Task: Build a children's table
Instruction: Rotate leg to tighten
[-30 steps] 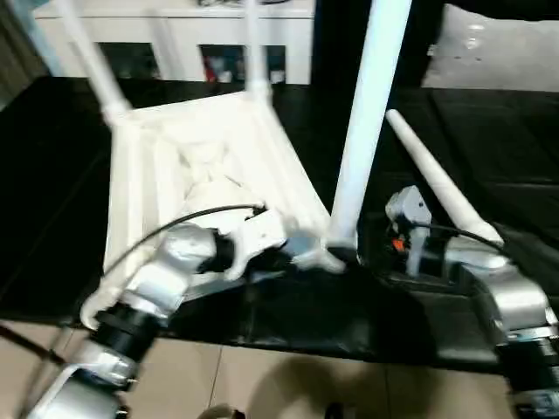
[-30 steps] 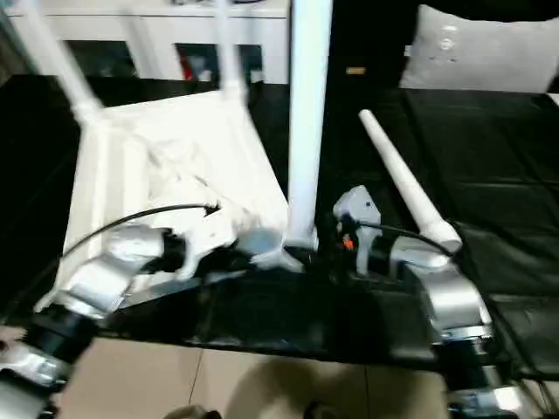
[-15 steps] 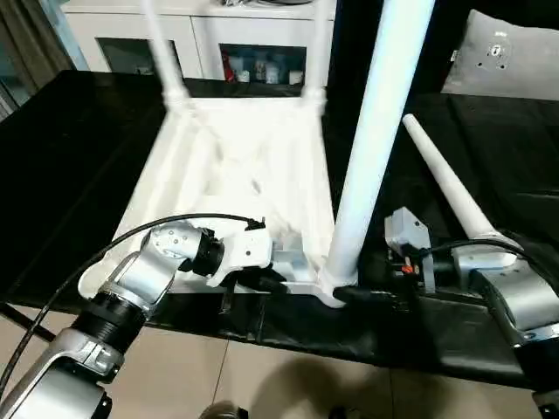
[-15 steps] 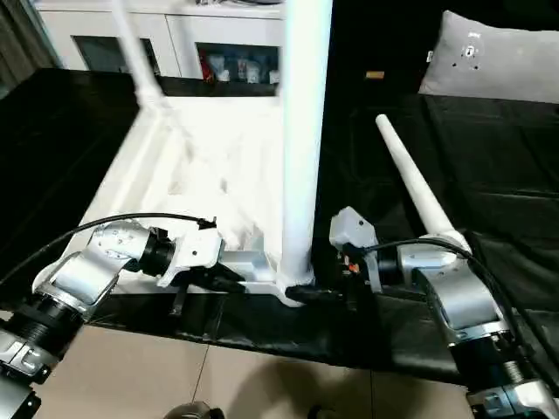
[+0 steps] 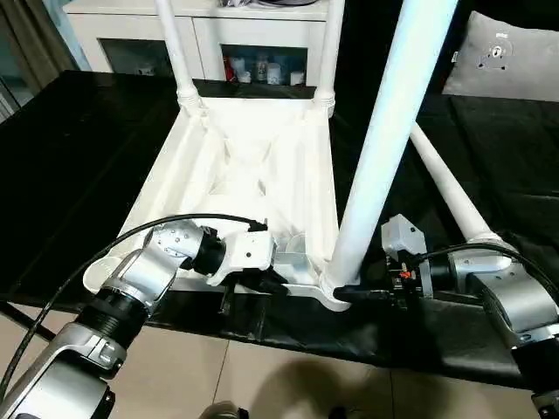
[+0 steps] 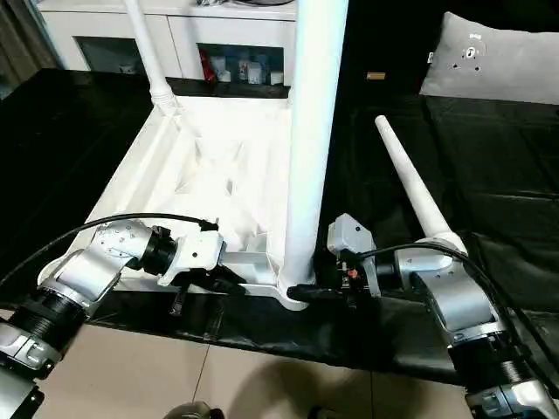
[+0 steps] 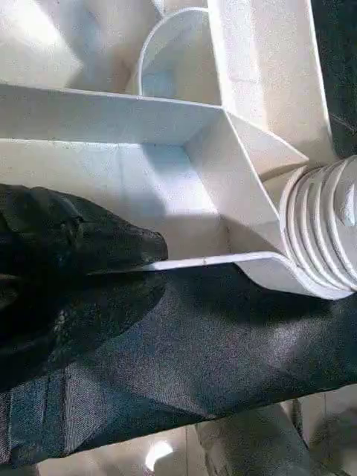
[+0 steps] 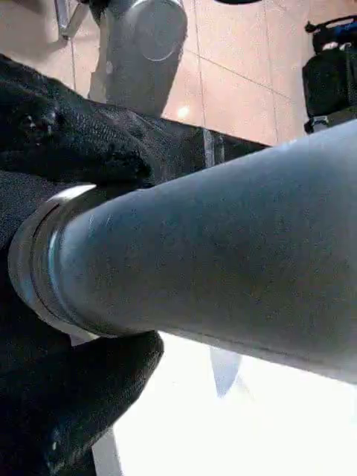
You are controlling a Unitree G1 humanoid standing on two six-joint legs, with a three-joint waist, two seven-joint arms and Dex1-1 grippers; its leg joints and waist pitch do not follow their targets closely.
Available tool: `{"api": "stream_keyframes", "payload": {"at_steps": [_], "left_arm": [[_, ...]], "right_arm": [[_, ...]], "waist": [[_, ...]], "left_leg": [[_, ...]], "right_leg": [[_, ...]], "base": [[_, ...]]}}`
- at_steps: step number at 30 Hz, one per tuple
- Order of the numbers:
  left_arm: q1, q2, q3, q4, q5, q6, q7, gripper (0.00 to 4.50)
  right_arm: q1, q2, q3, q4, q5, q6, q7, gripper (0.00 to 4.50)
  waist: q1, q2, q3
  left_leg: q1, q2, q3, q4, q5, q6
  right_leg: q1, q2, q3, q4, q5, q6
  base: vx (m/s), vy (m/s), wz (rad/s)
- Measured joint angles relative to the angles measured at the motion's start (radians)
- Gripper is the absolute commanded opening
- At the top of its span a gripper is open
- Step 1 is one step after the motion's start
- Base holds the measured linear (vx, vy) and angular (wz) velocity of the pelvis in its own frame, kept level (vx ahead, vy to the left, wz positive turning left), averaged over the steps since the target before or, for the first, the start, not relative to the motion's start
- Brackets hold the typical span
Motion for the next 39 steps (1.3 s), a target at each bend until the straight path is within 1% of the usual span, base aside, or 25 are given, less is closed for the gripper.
{"api": "stream_keyframes", "payload": {"at_steps": [3,5,6,9,10,12,14,16,17,20,21,22,24,26,28,29,31,33,35,37,39], "left_arm": [[0.005,-0.001,0.007,-0.005,-0.011,0.025,0.0,0.0],[0.028,-0.009,0.024,-0.043,-0.016,0.088,0.021,0.0],[0.048,-0.011,0.047,-0.068,-0.016,0.141,0.051,0.0],[0.068,-0.038,0.075,-0.108,0.007,0.258,0.153,0.0],[0.077,-0.068,0.089,-0.122,0.021,0.306,0.213,0.0],[0.079,-0.121,0.103,-0.131,0.044,0.372,0.3,0.0],[0.079,-0.18,0.107,-0.139,0.057,0.426,0.388,0.0],[0.08,-0.211,0.108,-0.147,0.057,0.454,0.428,0.0],[0.08,-0.238,0.117,-0.147,0.062,0.474,0.467,0.0],[0.078,-0.29,0.129,-0.146,0.075,0.508,0.543,0.0],[0.077,-0.291,0.129,-0.147,0.076,0.508,0.545,0.0],[0.077,-0.291,0.128,-0.15,0.08,0.508,0.545,0.0],[0.075,-0.287,0.118,-0.159,0.082,0.508,0.543,0.0],[0.074,-0.273,0.107,-0.17,0.081,0.5,0.53,0.0],[0.074,-0.26,0.102,-0.177,0.079,0.488,0.514,0.0],[0.074,-0.253,0.101,-0.178,0.079,0.483,0.506,0.0],[0.074,-0.229,0.097,-0.178,0.077,0.459,0.481,0.0],[0.074,-0.214,0.097,-0.177,0.074,0.446,0.462,0.0],[0.072,-0.185,0.093,-0.167,0.06,0.409,0.41,0.0],[0.072,-0.149,0.088,-0.155,0.042,0.366,0.355,0.0],[0.071,-0.12,0.087,-0.143,0.037,0.328,0.311,0.0]], "right_arm": [[0.019,0.018,-0.019,-0.009,0.017,0.029,-0.013,2.68],[0.042,0.053,-0.035,-0.036,0.029,0.074,-0.06,2.64],[0.054,0.086,-0.046,-0.048,0.028,0.104,-0.116,2.64],[0.054,0.165,-0.073,-0.057,-0.006,0.144,-0.281,2.62],[0.054,0.217,-0.096,-0.055,-0.027,0.164,-0.375,2.62],[0.042,0.287,-0.126,-0.048,-0.059,0.2,-0.515,2.62],[0.021,0.336,-0.144,-0.038,-0.093,0.221,-0.637,2.62],[0.011,0.358,-0.155,-0.036,-0.108,0.234,-0.695,2.62],[-0.003,0.388,-0.168,-0.031,-0.118,0.253,-0.755,2.62],[-0.026,0.439,-0.191,-0.012,-0.134,0.262,-0.856,2.62],[-0.026,0.444,-0.194,-0.012,-0.134,0.261,-0.862,3.18],[-0.026,0.449,-0.198,-0.012,-0.134,0.26,-0.868,3.32],[-0.026,0.463,-0.204,-0.015,-0.133,0.256,-0.884,3.32],[-0.025,0.46,-0.204,-0.019,-0.127,0.25,-0.88,3.68],[-0.014,0.449,-0.204,-0.031,-0.108,0.242,-0.851,3.85],[-0.006,0.437,-0.204,-0.04,-0.104,0.239,-0.832,3.85],[0.006,0.396,-0.199,-0.05,-0.078,0.233,-0.764,4.08],[0.006,0.373,-0.196,-0.058,-0.072,0.229,-0.725,4.21],[0.014,0.294,-0.168,-0.063,-0.063,0.215,-0.624,4.42],[0.036,0.221,-0.15,-0.08,-0.043,0.192,-0.515,4.42],[0.041,0.179,-0.141,-0.086,-0.028,0.174,-0.421,4.42]], "waist": [[0.0,0.0,0.0],[-0.002,0.0,0.0],[-0.007,0.0,0.0],[-0.03,-0.001,-0.001],[-0.046,-0.002,0.0],[-0.07,-0.003,0.0],[-0.086,-0.003,0.0],[-0.097,-0.003,0.0],[-0.101,-0.003,0.0],[-0.102,-0.003,0.0],[-0.102,-0.003,0.0],[-0.102,-0.003,0.0],[-0.1,-0.003,0.0],[-0.093,-0.003,0.0],[-0.089,-0.003,0.0],[-0.085,-0.003,0.0],[-0.074,-0.002,0.0],[-0.068,-0.002,0.0],[-0.059,-0.001,0.001],[-0.049,-0.001,0.001],[-0.044,-0.001,0.001]], "left_leg": [[0.0,0.0,0.0,0.0,0.0,0.0],[0.0,0.001,0.0,0.0,0.0,0.0],[0.001,0.001,0.0,0.0,0.0,0.0],[0.004,0.001,0.001,0.0,0.0,-0.006],[0.009,0.001,0.001,0.0,0.0,-0.008],[0.015,0.0,0.001,-0.001,0.0,-0.008],[0.016,0.0,0.0,0.0,0.0,-0.008],[0.016,0.0,-0.002,-0.002,0.001,-0.008],[0.014,0.0,-0.002,-0.002,0.001,-0.008],[0.013,0.0,-0.002,-0.002,0.001,-0.008],[0.012,0.0,-0.002,-0.002,0.0,-0.007],[0.01,0.0,-0.002,-0.003,0.0,-0.006],[0.009,0.0,-0.002,-0.004,-0.001,-0.005],[0.009,0.0,-0.002,-0.007,-0.001,-0.004],[0.008,0.0,-0.002,-0.009,0.001,-0.001],[0.007,0.0,-0.002,-0.009,0.0,-0.001],[0.005,0.0,-0.002,-0.008,0.001,-0.001],[0.002,0.0,-0.002,-0.007,0.001,0.0],[0.001,0.0,-0.002,-0.005,0.001,0.0],[0.0,0.0,-0.002,-0.004,0.001,-0.001],[0.0,0.0,-0.001,-0.003,0.001,-0.001]], "right_leg": [[0.0,0.0,0.0,0.0,0.0,0.0],[0.0,0.0,0.0,0.001,0.0,0.0],[0.001,0.0,0.0,0.001,0.0,0.0],[0.002,0.001,0.0,0.0,-0.001,0.003],[0.006,0.001,0.0,0.0,-0.001,0.003],[0.01,0.001,-0.001,-0.003,-0.002,0.004],[0.012,0.001,-0.004,-0.007,-0.002,0.004],[0.012,0.001,-0.006,-0.012,-0.002,0.004],[0.012,0.001,-0.005,-0.013,-0.002,0.004],[0.011,0.001,-0.005,-0.015,-0.001,0.005],[0.011,0.001,-0.005,-0.015,-0.001,0.005],[0.011,0.001,-0.005,-0.015,-0.001,0.004],[0.011,0.001,-0.004,-0.015,0.001,0.004],[0.01,0.001,-0.004,-0.014,0.002,0.003],[0.008,0.002,-0.004,-0.011,0.002,0.0],[0.006,0.002,-0.004,-0.009,0.001,0.0],[0.003,0.002,-0.003,-0.006,0.0,0.0],[-0.001,0.002,-0.003,-0.003,0.0,-0.001],[-0.002,0.001,-0.003,-0.002,0.0,-0.001],[-0.002,0.001,-0.002,-0.002,0.0,0.0],[-0.002,0.001,-0.001,-0.002,0.0,0.001]], "base": [[0.0,0.0,0.0],[0.0,0.0,0.0],[0.0,0.0,0.0],[0.0,0.0,0.0],[0.0,0.0,0.0],[0.0,0.0,0.0],[0.0,0.0,0.0],[0.0,0.0,0.0],[0.0,0.0,0.0],[0.0,0.0,0.0],[0.0,0.0,0.0],[0.0,0.0,0.0],[0.0,0.0,0.0],[0.0,0.0,0.0],[0.0,0.0,0.0],[0.0,0.0,0.0],[0.0,0.0,0.0],[0.0,0.0,0.0],[0.0,0.0,0.0],[0.0,0.0,0.0],[0.0,0.0,0.0]]}}
